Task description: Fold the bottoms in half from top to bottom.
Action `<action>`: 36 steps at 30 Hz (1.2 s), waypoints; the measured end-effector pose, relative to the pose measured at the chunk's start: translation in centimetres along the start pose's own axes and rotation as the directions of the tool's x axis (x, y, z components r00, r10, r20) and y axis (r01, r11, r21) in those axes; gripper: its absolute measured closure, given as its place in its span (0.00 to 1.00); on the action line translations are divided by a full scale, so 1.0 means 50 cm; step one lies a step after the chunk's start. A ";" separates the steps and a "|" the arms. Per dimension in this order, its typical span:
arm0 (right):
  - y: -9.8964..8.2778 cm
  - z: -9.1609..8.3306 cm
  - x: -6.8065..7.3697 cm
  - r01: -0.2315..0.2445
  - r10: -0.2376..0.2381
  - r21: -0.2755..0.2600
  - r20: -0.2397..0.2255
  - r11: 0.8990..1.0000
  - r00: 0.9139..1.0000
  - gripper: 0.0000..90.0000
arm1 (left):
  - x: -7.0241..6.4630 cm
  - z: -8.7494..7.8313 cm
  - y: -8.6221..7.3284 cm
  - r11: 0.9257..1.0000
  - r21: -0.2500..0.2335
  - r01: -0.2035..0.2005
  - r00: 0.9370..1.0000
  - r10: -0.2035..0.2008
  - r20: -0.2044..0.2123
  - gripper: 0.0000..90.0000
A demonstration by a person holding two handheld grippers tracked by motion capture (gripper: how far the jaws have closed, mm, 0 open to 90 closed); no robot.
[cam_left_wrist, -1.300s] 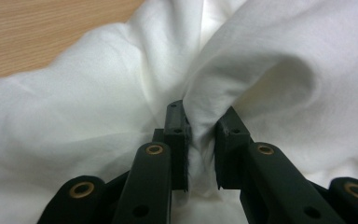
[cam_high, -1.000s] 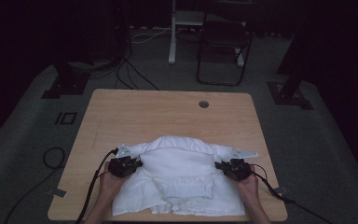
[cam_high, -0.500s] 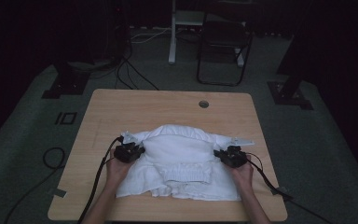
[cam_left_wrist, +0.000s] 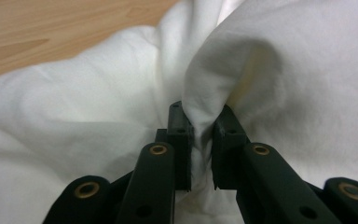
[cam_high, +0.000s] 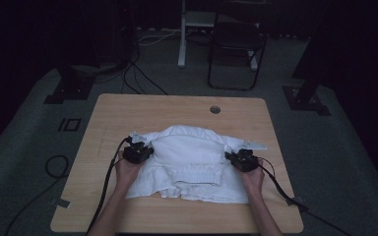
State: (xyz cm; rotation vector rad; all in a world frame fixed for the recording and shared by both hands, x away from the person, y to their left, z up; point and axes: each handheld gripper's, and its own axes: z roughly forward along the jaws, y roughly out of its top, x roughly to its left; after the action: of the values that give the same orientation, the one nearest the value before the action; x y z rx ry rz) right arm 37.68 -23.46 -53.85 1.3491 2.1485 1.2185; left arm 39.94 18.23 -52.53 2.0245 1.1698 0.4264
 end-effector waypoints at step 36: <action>0.099 -0.203 0.067 0.088 -0.098 -0.324 -0.015 0.942 0.995 0.48 | -0.041 -0.236 0.072 0.944 -0.326 0.048 0.991 -0.005 0.131 0.54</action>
State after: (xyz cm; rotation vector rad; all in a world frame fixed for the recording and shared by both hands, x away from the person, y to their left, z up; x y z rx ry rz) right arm 32.24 -24.66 -43.46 1.0833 1.9017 1.4824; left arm 33.87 20.58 -41.85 1.7184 0.9744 0.4391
